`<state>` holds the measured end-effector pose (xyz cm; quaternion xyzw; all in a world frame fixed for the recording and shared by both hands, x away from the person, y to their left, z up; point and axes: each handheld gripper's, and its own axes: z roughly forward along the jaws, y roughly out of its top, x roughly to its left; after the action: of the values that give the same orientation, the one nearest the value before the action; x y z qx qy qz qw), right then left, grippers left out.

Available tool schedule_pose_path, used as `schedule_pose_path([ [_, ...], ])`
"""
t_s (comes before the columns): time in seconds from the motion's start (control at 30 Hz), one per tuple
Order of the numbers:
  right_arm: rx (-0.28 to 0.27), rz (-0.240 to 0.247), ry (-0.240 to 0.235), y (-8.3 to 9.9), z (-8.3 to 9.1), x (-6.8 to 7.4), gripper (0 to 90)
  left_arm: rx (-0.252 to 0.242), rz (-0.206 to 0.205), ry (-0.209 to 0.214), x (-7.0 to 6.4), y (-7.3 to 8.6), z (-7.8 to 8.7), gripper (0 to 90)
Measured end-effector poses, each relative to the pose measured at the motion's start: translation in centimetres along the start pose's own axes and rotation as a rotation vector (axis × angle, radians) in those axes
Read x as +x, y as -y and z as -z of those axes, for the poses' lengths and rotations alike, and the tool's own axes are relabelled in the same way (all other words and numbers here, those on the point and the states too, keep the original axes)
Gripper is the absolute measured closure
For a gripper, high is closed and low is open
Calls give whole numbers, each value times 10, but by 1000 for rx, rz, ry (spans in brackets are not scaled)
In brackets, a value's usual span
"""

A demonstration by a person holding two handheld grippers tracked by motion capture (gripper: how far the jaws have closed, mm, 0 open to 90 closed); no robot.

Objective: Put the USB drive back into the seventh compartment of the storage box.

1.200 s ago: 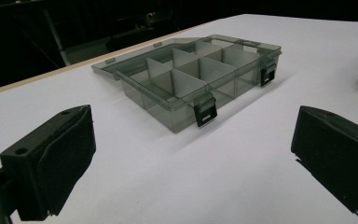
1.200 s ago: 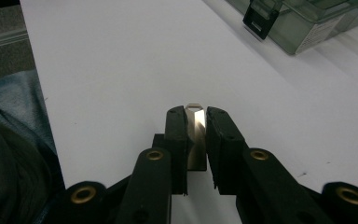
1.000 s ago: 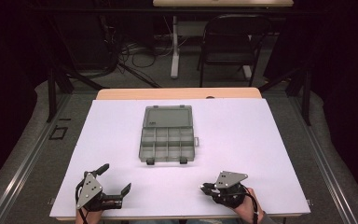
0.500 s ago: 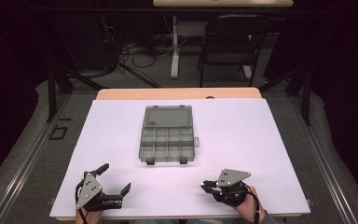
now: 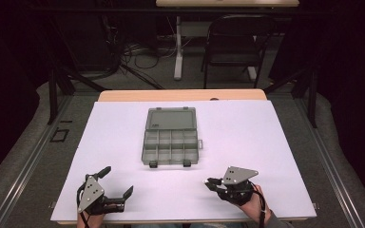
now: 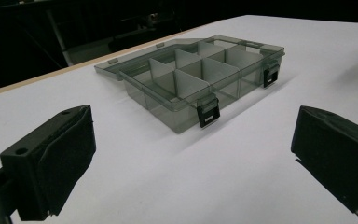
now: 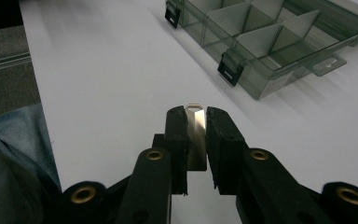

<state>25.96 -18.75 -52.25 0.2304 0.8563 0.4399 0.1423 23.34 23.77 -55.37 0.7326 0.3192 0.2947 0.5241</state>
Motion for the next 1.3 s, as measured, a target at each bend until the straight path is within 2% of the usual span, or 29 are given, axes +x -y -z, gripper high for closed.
schedule_pose_path([
  [0.47,-30,-5,23,-13,6,-8,794,-5,0,-6,0,0,0,1],
  [1.3,-41,-12,52,-28,3,-19,794,-5,7,-8,1,0,1,1],
])
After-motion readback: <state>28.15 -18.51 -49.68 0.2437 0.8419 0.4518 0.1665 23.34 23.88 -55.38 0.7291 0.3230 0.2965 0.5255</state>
